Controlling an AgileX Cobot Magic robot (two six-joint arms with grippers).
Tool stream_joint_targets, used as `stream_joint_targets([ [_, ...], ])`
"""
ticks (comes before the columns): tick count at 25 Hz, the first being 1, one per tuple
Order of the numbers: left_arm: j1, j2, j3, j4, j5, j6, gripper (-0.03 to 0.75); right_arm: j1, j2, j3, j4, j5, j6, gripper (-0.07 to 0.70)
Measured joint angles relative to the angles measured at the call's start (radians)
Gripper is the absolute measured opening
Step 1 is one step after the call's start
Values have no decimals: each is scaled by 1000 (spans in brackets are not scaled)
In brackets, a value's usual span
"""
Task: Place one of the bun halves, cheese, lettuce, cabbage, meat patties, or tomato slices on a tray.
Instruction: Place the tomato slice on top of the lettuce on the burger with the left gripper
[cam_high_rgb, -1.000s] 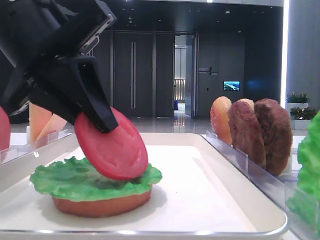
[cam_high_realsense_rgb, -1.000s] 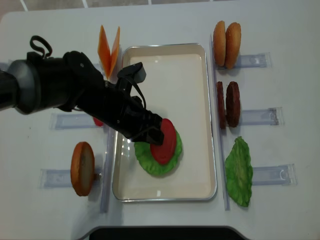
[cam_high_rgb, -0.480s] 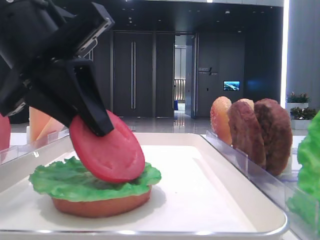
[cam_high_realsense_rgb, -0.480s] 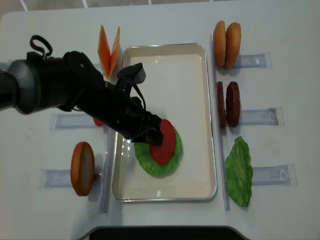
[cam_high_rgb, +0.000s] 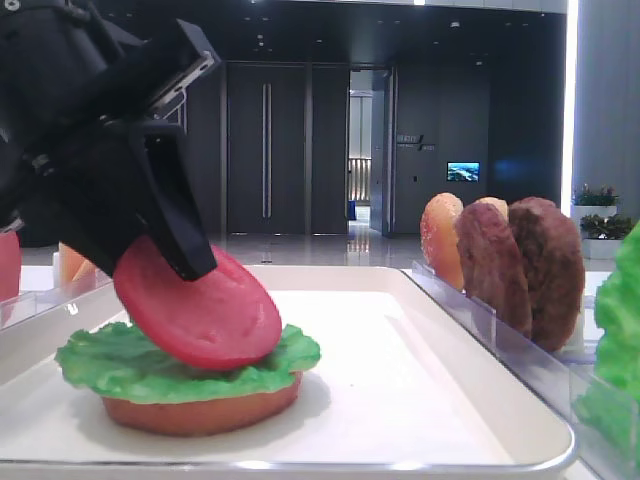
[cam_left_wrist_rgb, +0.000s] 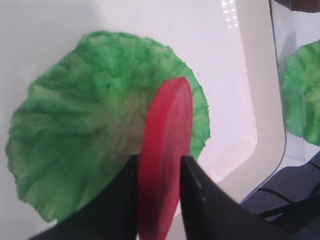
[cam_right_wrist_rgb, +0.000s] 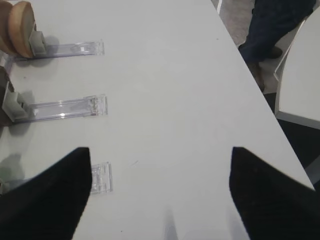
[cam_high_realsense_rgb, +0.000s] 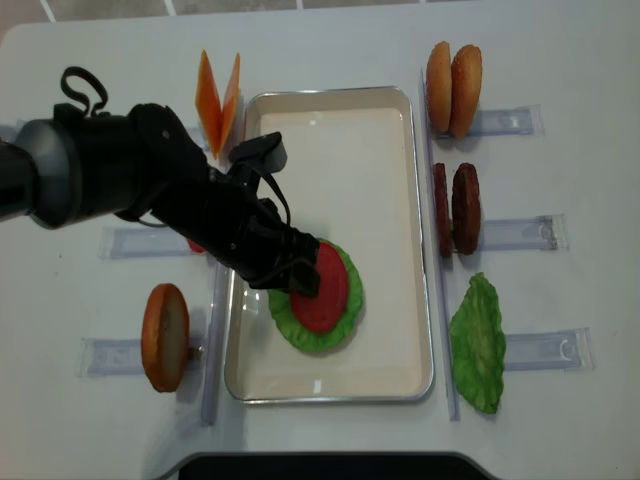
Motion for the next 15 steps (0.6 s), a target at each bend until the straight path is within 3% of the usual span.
stream_joint_targets([
  [9, 12, -6, -3, 120, 3, -130, 555, 0, 0, 0, 0, 0, 0, 538],
  [15, 48, -60, -74, 269, 47, -241, 606, 0, 0, 0, 0, 0, 0, 538],
])
